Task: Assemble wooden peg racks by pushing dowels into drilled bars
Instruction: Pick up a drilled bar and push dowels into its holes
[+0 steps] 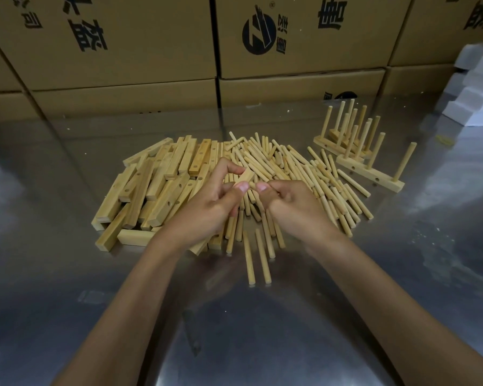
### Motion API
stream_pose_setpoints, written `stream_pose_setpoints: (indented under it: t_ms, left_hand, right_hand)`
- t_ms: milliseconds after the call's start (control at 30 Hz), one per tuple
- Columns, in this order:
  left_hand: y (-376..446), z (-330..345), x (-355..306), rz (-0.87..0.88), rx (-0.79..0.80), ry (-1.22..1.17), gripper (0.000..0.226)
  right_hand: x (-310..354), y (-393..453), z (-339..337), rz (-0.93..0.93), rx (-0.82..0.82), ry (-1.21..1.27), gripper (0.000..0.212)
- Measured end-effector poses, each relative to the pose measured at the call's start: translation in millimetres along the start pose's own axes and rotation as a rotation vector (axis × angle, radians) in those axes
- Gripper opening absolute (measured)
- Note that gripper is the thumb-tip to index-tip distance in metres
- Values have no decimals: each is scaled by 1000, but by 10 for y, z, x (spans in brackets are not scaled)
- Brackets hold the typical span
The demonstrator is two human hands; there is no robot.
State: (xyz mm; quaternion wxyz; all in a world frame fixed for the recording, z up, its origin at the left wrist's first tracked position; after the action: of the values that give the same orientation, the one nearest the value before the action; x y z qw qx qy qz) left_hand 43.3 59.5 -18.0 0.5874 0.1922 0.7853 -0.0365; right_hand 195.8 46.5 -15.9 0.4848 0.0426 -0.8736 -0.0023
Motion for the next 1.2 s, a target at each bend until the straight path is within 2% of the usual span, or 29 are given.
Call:
stream_pose_setpoints:
  t_ms: [133,300,433,533,600,700,767,800,933,1100,1200]
  left_hand:
    - [7,39,1,-58,13,-95,16]
    - [-20,82,-11,-114,96,-105,40]
    - [-23,16,-49,-79,-13,-133,41]
    - [-29,-138,-18,-105,-159,-167,41]
    - [-43,-268,21,-134,-278,-243,38]
    - [-64,-411,82,-178,-421,-331,28]
    - [-66,-439,117,-211,-464,-402,25]
    - [-60,-438,129,-223,-468,-436,24]
    - [-48,-380,133,-228,-417,-521,23]
    - [-37,-313,115,-240,-385,-456,36]
    - [-28,-303,161,-279,-397,-520,36]
  right_hand:
    - [19,23,-61,-5,12,86,37]
    - [-21,86,-258,1,7,142,34]
    - [-54,100,-263,42,90,252,37]
    - [-102,150,-359,36,2,267,26]
    - [-144,162,-426,-15,-26,73,19]
    - [-197,159,-353,-87,147,-510,9]
    - [-254,122,-238,-26,261,-777,17]
    - [-265,117,-197,-11,249,-857,23]
    - [-212,126,-125,-44,74,-964,30]
    - [-244,96,-96,17,185,-942,33]
    - [-255,102,-118,42,244,-925,35]
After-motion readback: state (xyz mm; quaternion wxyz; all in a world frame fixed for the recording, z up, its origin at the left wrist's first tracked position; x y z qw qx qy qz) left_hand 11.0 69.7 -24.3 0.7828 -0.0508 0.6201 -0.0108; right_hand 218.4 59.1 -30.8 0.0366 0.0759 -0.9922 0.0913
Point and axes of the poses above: each hand's wrist, its own y-axis towards the middle knuckle, its own z-axis out of the palm, x = y × z, the point moved 5 cm from there along y, towards the middle knuckle, and after that the axes turned 8 degrees about -y, right-handed, at the moved point
